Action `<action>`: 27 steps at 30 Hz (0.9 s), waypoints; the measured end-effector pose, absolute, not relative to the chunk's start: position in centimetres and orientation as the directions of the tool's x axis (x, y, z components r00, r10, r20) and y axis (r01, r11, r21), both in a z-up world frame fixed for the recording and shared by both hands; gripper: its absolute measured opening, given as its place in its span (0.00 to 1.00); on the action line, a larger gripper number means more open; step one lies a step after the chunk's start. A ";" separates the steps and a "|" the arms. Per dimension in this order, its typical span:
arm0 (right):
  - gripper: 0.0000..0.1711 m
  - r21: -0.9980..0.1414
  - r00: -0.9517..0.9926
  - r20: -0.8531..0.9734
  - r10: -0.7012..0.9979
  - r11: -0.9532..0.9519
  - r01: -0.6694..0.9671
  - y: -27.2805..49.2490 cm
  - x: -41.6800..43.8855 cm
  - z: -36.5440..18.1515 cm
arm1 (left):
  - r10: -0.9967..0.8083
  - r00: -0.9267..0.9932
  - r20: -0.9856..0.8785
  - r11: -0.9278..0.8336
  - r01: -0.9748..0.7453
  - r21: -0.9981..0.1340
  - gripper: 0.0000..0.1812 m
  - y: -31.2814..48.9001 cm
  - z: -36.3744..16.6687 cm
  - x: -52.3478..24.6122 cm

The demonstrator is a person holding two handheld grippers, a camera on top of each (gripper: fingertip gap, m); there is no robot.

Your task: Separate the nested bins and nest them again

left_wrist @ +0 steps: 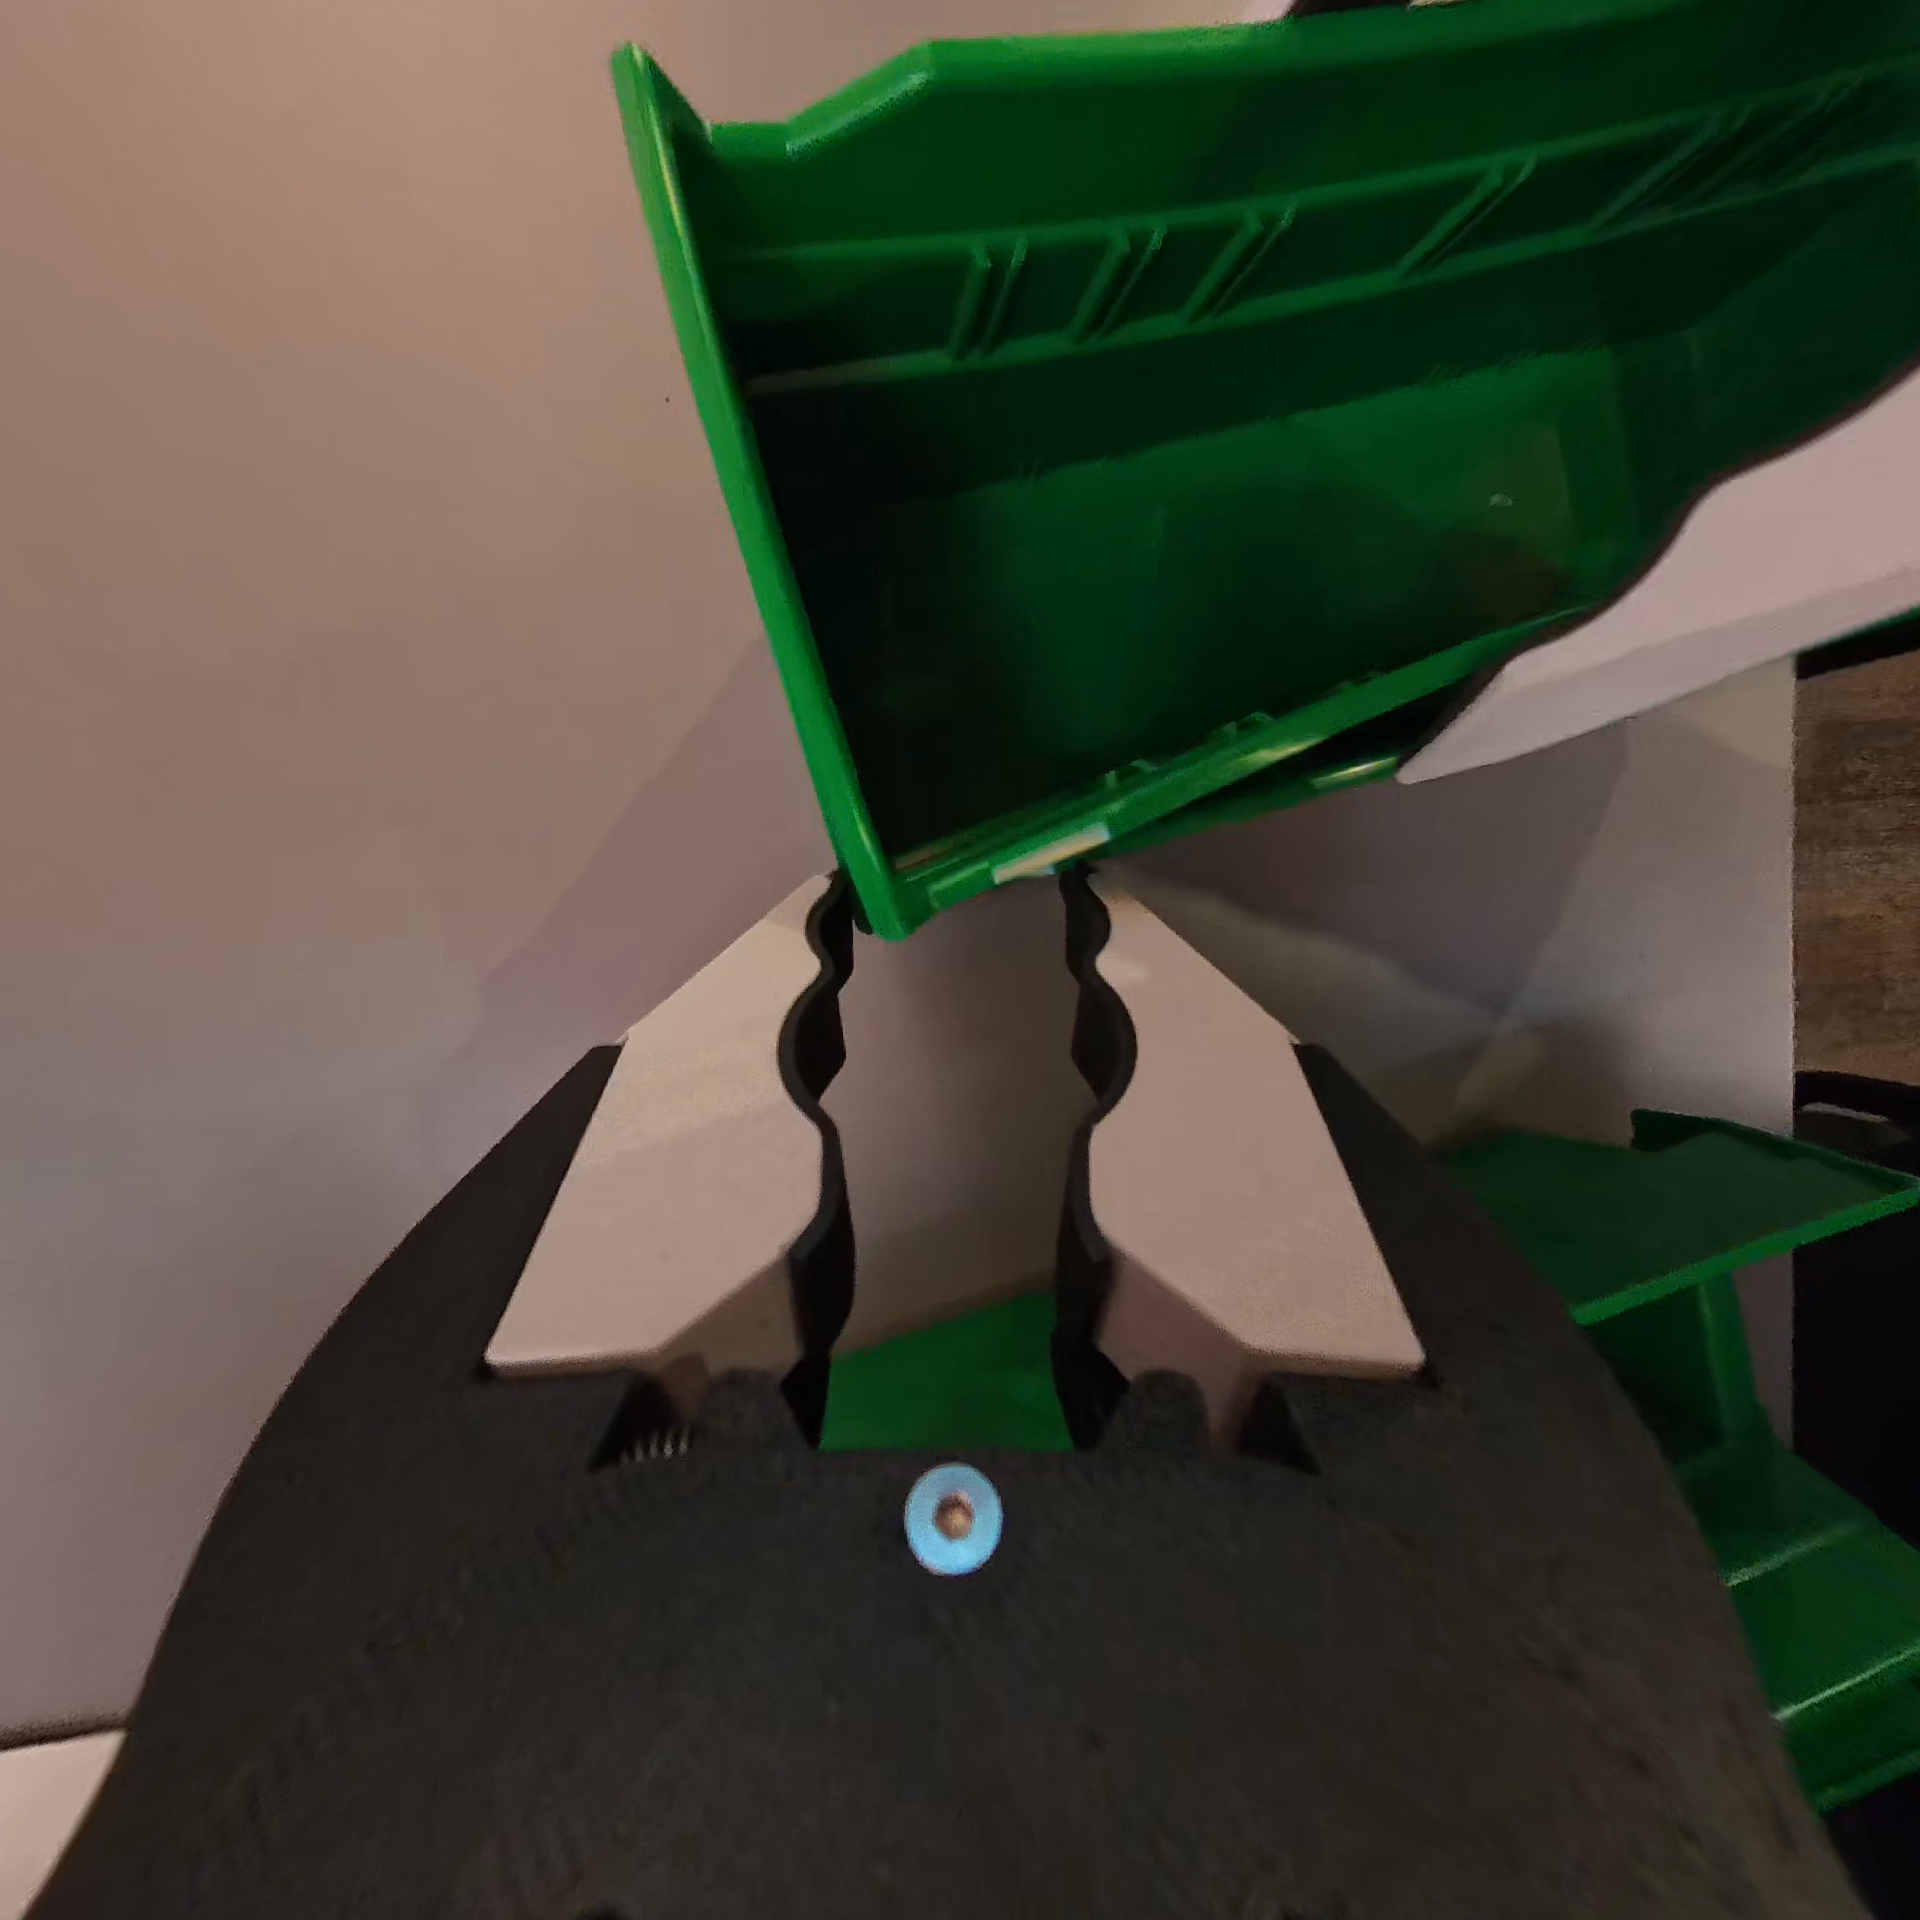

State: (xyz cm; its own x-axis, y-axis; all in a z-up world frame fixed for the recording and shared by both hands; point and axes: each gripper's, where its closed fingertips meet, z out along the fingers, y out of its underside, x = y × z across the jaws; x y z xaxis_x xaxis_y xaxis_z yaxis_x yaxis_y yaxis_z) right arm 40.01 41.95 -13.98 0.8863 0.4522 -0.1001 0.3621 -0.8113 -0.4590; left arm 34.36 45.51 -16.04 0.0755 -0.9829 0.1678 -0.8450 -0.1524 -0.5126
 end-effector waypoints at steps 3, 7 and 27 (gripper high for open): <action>0.56 -0.464 0.883 0.008 0.469 -0.780 0.419 42.3 40.1 -13.5 | -0.983 0.088 0.163 -0.160 -0.851 -0.501 0.21 45.9 -16.0 34.5; 0.55 -0.503 0.890 0.008 0.457 -0.767 0.398 42.4 39.9 -13.1 | -0.974 0.093 0.207 -0.185 -0.852 -0.490 0.21 45.6 -16.4 34.4; 0.40 -0.598 0.910 -0.179 0.375 -0.776 0.202 42.4 41.8 -11.7 | -0.980 0.062 0.190 -0.147 -0.866 -0.478 0.14 44.8 -16.5 34.2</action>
State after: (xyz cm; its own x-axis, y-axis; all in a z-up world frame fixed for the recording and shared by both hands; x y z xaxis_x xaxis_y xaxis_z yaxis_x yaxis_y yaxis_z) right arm 41.82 42.41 -11.65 0.9097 0.3747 -0.1792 0.2016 -0.7756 -0.5982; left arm 34.17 44.77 -16.54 0.0619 -0.9798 0.1902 -0.8659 -0.1475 -0.4781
